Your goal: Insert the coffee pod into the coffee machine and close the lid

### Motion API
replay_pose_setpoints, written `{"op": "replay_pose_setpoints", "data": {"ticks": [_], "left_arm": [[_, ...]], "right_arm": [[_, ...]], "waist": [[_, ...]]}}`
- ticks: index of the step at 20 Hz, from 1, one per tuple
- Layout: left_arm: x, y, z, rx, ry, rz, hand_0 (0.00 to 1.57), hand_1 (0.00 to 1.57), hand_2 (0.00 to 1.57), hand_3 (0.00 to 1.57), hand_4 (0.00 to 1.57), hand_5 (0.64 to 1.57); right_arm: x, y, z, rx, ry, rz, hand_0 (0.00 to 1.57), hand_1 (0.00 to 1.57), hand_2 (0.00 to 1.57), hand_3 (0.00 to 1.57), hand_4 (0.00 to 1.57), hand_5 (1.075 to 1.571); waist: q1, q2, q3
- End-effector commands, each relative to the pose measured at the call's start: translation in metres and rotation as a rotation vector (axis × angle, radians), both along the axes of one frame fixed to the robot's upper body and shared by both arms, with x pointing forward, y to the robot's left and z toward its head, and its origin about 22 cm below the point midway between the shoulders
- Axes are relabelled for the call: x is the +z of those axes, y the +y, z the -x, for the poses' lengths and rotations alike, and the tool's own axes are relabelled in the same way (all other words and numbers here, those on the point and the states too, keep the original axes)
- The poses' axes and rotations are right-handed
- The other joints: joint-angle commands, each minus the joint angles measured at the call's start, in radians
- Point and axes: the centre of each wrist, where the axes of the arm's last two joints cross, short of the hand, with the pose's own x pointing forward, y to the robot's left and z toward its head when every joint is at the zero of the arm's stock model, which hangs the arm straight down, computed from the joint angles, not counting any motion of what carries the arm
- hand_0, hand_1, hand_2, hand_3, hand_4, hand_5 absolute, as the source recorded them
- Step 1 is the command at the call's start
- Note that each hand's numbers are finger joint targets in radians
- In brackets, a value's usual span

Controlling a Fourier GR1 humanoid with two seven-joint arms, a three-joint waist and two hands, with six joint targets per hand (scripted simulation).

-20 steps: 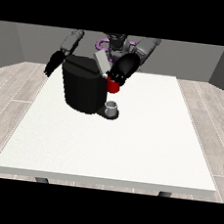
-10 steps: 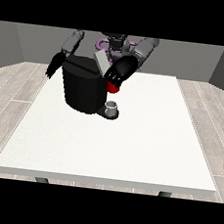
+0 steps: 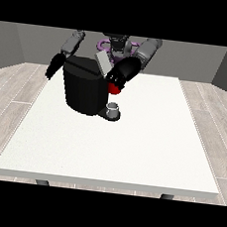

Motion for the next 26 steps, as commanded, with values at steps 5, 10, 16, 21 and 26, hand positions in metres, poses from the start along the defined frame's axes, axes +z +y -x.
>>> {"op": "replay_pose_setpoints", "data": {"ticks": [5,10,16,21,26], "left_arm": [[0.0,-0.003,0.0,0.032,-0.095,-0.059,0.51,0.51,0.78,0.6,0.0,1.571],[0.014,0.028,0.004,0.088,-0.095,-0.039,0.0,0.0,0.59,0.46,0.0,1.571],[0.001,0.002,-0.001,0.054,-0.06,-0.055,0.0,0.0,0.43,0.33,0.0,1.571],[-0.046,-0.028,-0.005,0.0,0.065,-0.047,0.0,0.0,0.0,0.15,0.0,1.571],[-0.094,-0.041,-0.002,-0.068,0.199,-0.026,0.0,0.0,0.0,0.0,0.0,1.571]], "right_arm": [[-0.014,0.018,0.008,0.014,-0.027,0.016,0.0,0.0,0.0,0.0,0.16,1.571],[0.013,0.013,0.0,0.008,-0.033,0.022,0.0,0.0,0.0,0.0,0.21,1.571],[-0.001,-0.007,-0.003,-0.021,-0.012,0.003,0.0,0.0,0.0,0.0,0.0,1.571],[-0.035,-0.038,0.001,-0.117,0.121,-0.043,0.0,0.0,0.0,0.0,0.13,1.571],[-0.078,-0.058,0.022,-0.17,0.23,-0.048,0.0,0.0,0.0,0.0,0.0,1.571]], "waist": [[-0.017,0.038,-0.002],[-0.027,0.053,-0.0025],[-0.008,0.019,-0.0016],[0.113,-0.108,-0.0013],[0.199,-0.228,-0.0016]]}}
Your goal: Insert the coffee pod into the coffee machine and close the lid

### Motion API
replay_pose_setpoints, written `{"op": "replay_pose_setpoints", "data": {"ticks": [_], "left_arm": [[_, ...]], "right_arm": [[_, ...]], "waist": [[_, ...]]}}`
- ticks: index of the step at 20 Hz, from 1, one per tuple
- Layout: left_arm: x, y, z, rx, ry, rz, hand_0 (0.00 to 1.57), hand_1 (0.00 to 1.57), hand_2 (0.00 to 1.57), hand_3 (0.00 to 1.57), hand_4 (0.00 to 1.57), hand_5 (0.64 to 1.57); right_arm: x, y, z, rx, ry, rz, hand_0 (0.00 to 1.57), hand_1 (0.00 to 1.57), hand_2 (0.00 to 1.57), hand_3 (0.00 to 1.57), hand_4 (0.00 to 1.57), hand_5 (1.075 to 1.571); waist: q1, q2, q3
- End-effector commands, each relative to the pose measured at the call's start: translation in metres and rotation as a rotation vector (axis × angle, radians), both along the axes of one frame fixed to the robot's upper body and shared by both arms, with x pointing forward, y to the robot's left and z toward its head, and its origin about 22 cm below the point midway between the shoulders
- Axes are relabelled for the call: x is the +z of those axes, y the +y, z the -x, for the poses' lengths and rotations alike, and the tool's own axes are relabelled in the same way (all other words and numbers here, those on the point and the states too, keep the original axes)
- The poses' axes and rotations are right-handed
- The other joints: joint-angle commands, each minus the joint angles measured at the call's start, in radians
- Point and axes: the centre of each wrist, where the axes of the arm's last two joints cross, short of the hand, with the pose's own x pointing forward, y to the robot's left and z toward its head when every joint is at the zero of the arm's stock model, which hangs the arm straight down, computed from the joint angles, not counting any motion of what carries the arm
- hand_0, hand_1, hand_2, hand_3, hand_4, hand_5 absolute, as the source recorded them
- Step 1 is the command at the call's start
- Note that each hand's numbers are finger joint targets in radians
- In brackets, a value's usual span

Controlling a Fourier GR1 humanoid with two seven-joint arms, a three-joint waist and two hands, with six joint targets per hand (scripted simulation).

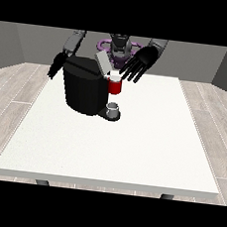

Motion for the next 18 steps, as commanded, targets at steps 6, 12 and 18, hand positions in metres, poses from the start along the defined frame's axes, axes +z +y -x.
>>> {"op": "replay_pose_setpoints", "data": {"ticks": [6,12,18], "left_arm": [[-0.12,-0.033,0.017,-0.111,0.227,0.546,0.0,0.0,0.0,0.0,0.2,1.571],[-0.215,-0.012,0.052,-0.046,0.42,1.017,0.0,0.0,0.0,0.0,0.07,1.571],[-0.287,-0.02,0.102,0.062,0.553,1.026,0.0,0.0,0.0,0.0,0.37,1.571]], "right_arm": [[-0.066,-0.037,0.048,-0.11,0.194,-0.031,0.0,0.0,0.0,0.0,0.0,1.571],[-0.086,-0.046,0.074,-0.165,0.24,-0.025,0.0,0.0,0.0,0.0,0.0,1.571],[-0.065,-0.041,0.063,-0.099,0.18,-0.068,0.0,0.0,0.0,0.0,0.0,1.571]], "waist": [[0.159,-0.227,-0.0034],[0.253,-0.352,-0.0032],[0.286,-0.485,-0.0013]]}}
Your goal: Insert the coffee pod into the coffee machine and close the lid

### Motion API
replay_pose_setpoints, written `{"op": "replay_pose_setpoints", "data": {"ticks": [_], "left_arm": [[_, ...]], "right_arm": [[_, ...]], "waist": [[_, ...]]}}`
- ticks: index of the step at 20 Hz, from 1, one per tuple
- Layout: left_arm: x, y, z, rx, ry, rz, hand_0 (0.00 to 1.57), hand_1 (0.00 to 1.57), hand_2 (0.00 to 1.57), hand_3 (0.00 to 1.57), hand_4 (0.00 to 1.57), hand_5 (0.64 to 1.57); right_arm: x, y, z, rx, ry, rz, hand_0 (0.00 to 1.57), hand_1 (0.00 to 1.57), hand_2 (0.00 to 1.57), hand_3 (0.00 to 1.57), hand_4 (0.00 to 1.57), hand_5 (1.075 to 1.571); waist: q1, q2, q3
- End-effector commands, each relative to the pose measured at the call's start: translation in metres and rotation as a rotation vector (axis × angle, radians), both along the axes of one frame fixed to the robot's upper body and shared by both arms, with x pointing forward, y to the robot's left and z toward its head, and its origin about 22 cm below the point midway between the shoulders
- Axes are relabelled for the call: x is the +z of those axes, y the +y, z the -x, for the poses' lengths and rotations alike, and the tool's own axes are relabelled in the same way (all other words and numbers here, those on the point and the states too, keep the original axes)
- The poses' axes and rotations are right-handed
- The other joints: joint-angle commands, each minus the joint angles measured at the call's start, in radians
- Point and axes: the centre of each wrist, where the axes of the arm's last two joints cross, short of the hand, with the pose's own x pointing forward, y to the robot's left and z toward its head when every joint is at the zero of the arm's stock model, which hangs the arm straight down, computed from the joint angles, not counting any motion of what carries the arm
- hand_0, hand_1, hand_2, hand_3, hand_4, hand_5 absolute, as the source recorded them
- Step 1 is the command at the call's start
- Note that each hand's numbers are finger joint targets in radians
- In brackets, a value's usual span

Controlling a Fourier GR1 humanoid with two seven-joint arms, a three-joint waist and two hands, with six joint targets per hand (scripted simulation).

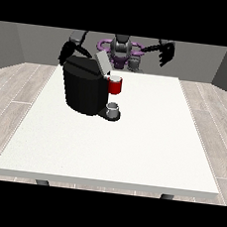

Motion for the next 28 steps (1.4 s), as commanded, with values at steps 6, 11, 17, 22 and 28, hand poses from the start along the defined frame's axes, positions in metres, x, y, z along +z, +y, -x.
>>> {"op": "replay_pose_setpoints", "data": {"ticks": [6,11,17,22,28], "left_arm": [[-0.059,0.011,0.05,0.079,0.167,0.075,0.0,0.0,0.0,0.0,0.41,1.571],[-0.064,0.01,0.064,0.082,0.201,0.106,0.0,0.0,0.0,0.0,0.43,1.571],[-0.023,0.016,0.049,0.069,0.072,0.139,0.0,0.0,0.0,0.0,0.39,1.571],[-0.021,-0.002,0.062,0.011,0.042,0.135,0.0,0.0,0.0,0.0,0.36,1.571],[0.0,0.005,0.067,0.04,0.009,0.145,0.0,0.0,0.0,0.0,0.28,1.571]], "right_arm": [[0.053,0.045,-0.033,0.263,-0.132,-0.074,0.0,0.0,0.0,0.0,0.0,1.571],[0.073,0.025,-0.043,0.314,-0.136,0.012,0.0,0.0,0.0,0.0,0.11,1.571],[0.106,0.017,-0.066,0.281,-0.236,-0.04,0.0,0.0,0.0,0.0,0.0,1.571],[0.118,0.01,-0.091,0.229,-0.207,-0.062,0.0,0.0,0.0,0.0,0.0,1.571],[0.116,0.009,-0.098,0.207,-0.193,-0.188,0.0,0.0,0.0,0.0,0.1,1.571]], "waist": [[0.028,-0.122,-0.0002],[0.068,-0.143,0.0004],[0.074,-0.005,0.0006],[0.16,0.04,0.0007],[0.149,0.087,0.0007]]}}
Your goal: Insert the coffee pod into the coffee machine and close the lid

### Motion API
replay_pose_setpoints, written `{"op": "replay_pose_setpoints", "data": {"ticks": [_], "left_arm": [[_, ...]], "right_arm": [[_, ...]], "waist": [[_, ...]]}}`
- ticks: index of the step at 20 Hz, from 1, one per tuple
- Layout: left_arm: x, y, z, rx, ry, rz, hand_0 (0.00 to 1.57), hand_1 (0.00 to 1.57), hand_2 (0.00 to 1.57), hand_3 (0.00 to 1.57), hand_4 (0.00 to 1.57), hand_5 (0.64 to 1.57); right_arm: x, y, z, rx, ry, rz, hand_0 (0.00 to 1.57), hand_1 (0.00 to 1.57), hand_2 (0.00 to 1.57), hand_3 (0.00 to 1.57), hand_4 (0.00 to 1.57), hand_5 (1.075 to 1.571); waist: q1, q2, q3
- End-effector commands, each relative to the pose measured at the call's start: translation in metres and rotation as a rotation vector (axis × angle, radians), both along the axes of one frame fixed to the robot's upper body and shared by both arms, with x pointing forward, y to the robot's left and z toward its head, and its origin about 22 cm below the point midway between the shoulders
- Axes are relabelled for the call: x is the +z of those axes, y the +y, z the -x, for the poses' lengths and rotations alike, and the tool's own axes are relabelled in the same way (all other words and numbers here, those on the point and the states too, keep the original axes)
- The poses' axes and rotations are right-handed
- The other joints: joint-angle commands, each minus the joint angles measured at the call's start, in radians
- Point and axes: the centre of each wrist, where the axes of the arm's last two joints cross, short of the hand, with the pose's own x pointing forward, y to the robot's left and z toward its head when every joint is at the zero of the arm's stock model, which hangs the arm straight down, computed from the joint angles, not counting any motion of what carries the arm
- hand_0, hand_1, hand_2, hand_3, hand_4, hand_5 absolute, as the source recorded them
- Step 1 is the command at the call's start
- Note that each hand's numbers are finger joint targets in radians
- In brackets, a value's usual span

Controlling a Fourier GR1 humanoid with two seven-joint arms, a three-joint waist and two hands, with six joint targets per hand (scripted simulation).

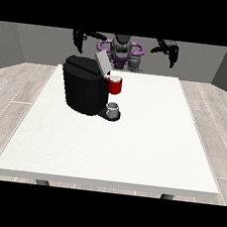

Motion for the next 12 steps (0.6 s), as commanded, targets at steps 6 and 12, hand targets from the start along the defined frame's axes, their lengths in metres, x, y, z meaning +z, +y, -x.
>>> {"op": "replay_pose_setpoints", "data": {"ticks": [6,12], "left_arm": [[0.04,0.008,0.006,0.02,-0.11,0.003,0.0,0.0,0.0,0.0,0.37,1.571],[0.039,0.015,0.023,0.07,-0.091,-0.005,0.0,0.0,0.0,0.0,0.36,1.571]], "right_arm": [[-0.009,0.019,-0.012,0.045,0.013,0.014,0.0,0.0,0.0,0.0,0.0,1.571],[0.013,0.044,-0.028,0.121,0.014,0.018,0.0,0.0,0.0,0.0,0.0,1.571]], "waist": [[-0.008,0.101,0.0],[-0.048,0.116,-0.0002]]}}
